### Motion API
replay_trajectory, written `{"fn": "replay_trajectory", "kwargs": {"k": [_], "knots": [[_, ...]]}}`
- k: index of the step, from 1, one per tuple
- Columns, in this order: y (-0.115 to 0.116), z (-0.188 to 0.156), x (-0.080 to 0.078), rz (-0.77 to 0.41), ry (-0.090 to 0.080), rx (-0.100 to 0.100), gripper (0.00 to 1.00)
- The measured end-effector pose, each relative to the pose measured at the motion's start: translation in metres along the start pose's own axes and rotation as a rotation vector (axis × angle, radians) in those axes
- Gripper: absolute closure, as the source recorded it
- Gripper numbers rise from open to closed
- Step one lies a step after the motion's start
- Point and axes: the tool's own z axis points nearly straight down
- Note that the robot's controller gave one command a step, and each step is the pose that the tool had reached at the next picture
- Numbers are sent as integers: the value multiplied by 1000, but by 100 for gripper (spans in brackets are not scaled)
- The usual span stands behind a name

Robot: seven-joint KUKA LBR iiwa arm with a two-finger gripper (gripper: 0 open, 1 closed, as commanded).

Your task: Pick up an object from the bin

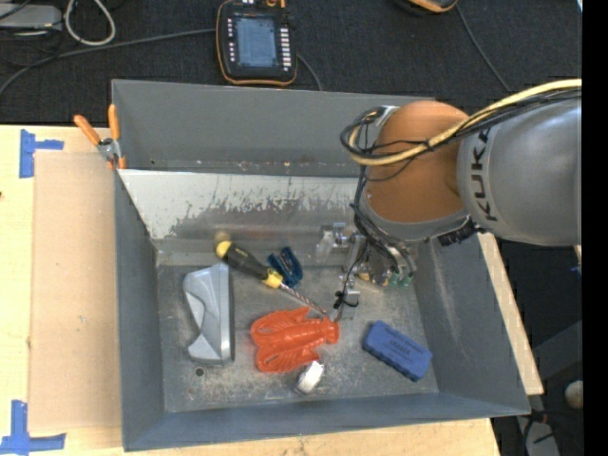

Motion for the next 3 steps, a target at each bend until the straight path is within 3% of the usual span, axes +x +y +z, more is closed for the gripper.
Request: {"fn": "replay_trajectory", "kwargs": {"k": [1,2,3], "knots": [[0,-4,-2,1,-7,0,0],[18,93,33,-87,1,-1,0],[27,38,32,-102,-18,0,0]]}}
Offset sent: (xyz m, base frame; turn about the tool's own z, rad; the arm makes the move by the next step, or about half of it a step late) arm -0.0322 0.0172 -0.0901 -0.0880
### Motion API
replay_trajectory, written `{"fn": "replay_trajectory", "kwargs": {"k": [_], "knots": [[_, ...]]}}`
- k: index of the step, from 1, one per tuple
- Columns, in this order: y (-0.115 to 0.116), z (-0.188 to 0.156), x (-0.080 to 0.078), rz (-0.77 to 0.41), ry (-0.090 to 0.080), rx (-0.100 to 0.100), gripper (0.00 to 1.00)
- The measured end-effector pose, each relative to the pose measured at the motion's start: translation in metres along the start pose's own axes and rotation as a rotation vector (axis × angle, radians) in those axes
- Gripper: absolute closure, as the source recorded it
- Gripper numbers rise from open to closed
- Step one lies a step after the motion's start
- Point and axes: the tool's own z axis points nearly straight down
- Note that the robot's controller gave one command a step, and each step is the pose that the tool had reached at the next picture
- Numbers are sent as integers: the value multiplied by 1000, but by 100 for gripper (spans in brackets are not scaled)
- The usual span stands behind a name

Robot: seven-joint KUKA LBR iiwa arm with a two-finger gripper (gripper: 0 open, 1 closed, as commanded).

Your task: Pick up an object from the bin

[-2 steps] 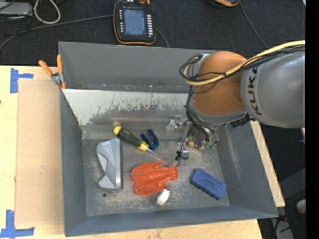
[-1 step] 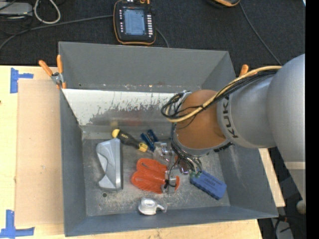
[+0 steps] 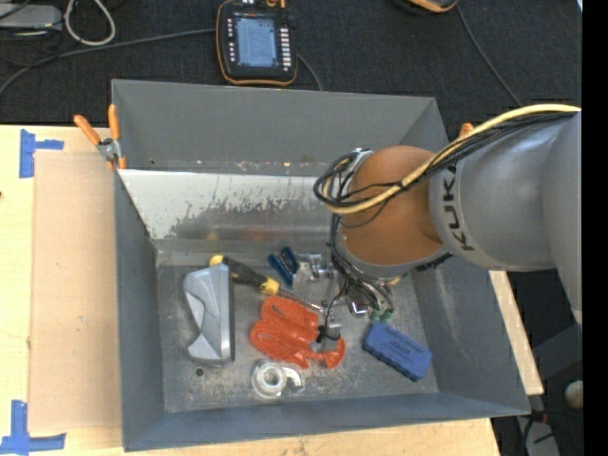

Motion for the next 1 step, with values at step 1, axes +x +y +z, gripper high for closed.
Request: {"fn": "replay_trajectory", "kwargs": {"k": [1], "knots": [[13,23,20,-76,20,-3,0]]}}
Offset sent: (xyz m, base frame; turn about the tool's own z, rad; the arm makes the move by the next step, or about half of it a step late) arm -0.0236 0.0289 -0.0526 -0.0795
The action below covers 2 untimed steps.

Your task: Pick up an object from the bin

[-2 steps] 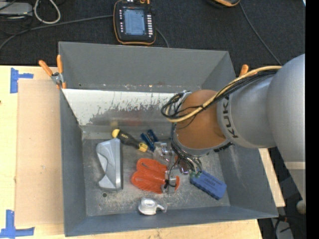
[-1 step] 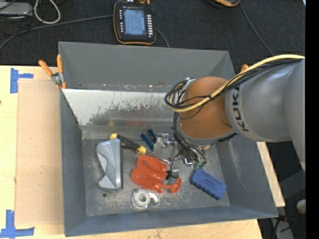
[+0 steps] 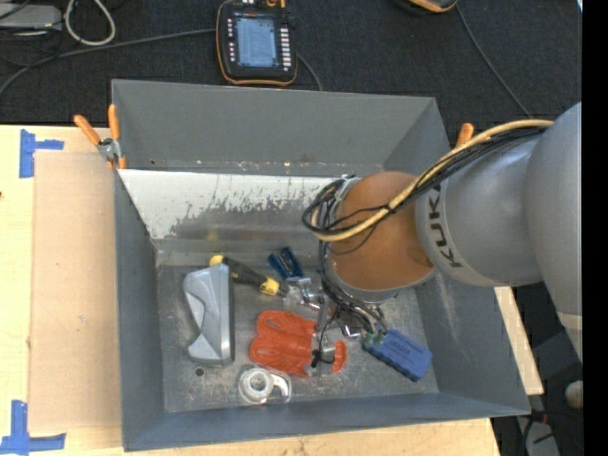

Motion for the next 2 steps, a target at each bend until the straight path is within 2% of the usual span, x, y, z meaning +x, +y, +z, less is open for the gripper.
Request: {"fn": "replay_trajectory", "kwargs": {"k": [1,2], "knots": [[18,30,-1,-4,-16,3,0],[30,22,9,-195,-21,1,100]]}}
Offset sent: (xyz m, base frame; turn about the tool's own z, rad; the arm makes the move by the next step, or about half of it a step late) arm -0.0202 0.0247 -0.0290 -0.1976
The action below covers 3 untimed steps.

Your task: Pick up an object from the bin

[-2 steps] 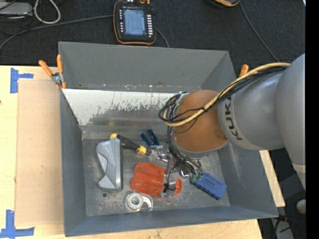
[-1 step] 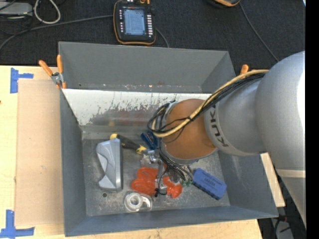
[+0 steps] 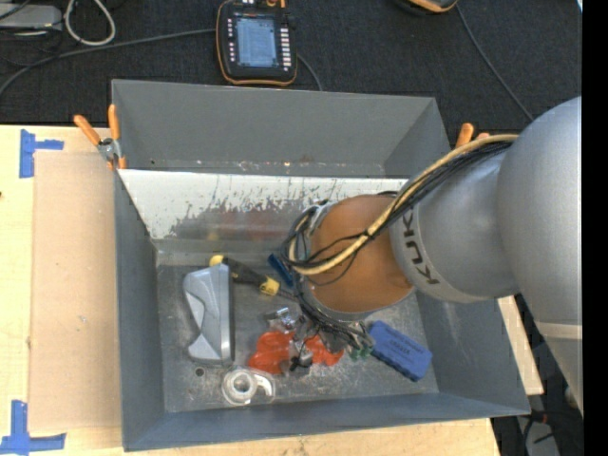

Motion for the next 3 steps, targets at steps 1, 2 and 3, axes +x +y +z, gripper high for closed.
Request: {"fn": "replay_trajectory", "kwargs": {"k": [1,2,3], "knots": [[0,0,0,0,0,0,100],[1,-3,1,0,3,-1,100],[1,-5,0,2,1,-1,100]]}}
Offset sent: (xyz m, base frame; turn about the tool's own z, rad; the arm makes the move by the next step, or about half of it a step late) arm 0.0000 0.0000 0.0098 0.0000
